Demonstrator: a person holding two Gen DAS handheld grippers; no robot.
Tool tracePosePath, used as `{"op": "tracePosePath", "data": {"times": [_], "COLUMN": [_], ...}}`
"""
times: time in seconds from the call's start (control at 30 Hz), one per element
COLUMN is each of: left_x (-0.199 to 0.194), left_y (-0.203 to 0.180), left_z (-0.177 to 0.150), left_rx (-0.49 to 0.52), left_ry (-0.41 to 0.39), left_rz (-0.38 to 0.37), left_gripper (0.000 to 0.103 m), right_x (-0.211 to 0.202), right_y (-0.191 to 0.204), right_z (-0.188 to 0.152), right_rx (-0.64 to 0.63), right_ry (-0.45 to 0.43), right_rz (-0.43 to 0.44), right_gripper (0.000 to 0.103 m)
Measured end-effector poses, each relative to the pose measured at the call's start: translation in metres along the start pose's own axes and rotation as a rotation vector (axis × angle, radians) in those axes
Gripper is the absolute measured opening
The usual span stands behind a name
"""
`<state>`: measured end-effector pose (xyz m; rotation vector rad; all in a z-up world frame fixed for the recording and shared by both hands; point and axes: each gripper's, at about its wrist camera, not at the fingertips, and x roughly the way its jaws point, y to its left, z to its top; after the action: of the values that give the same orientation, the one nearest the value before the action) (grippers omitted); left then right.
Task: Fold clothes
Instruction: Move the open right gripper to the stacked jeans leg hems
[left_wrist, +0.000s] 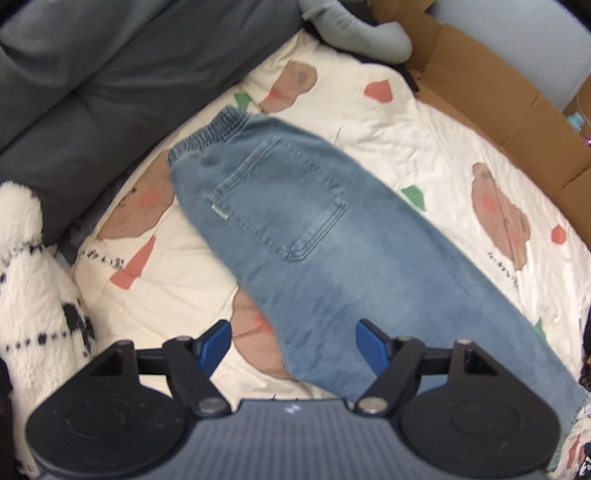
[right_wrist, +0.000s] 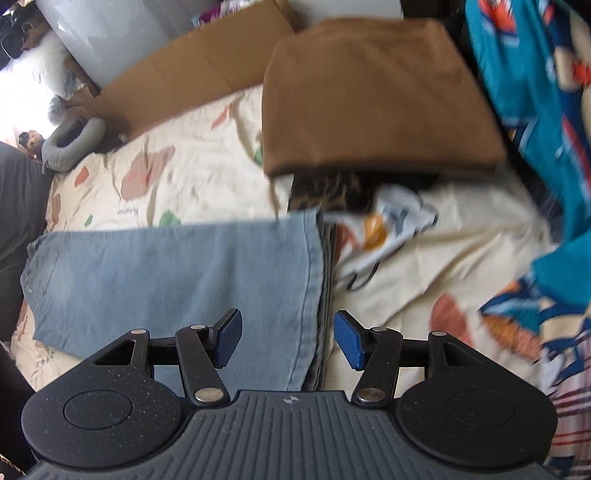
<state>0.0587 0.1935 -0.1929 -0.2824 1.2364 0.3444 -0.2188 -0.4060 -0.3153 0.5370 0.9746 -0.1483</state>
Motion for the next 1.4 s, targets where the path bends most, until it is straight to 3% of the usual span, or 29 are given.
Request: {"op": "tracePosePath", "data": {"times": [0.2, 0.7, 1.1, 1.4], "left_x": [0.015, 0.045, 0.046, 0.048], "left_y": [-0.002, -0.023, -0.03, -0.035], "left_z": [-0.008, -0.012, -0.01, -0.008], "left_rx": [0.009, 0.041, 0.046, 0.076], "left_ry": [0.035, 0.107, 0.116, 0.131], "left_rz": [0.019, 0.027, 0.029, 0.048], "left_gripper": [0.076, 0.076, 0.076, 0.076], "right_x": [0.032, 0.096, 0.067, 0.079], "right_y": [-0.007, -0.031, -0.039, -0.049], "right_z": [-0.011, 0.001, 0.006, 0.001], "right_rx": [0.053, 0.176, 0.265, 0.345], "right_ry": [0.006, 0.05, 0.06, 0.071], "right_rz": [0.018, 0.021, 0.234, 0.264], "right_gripper": [0.062, 0.063, 0.061, 0.061]}}
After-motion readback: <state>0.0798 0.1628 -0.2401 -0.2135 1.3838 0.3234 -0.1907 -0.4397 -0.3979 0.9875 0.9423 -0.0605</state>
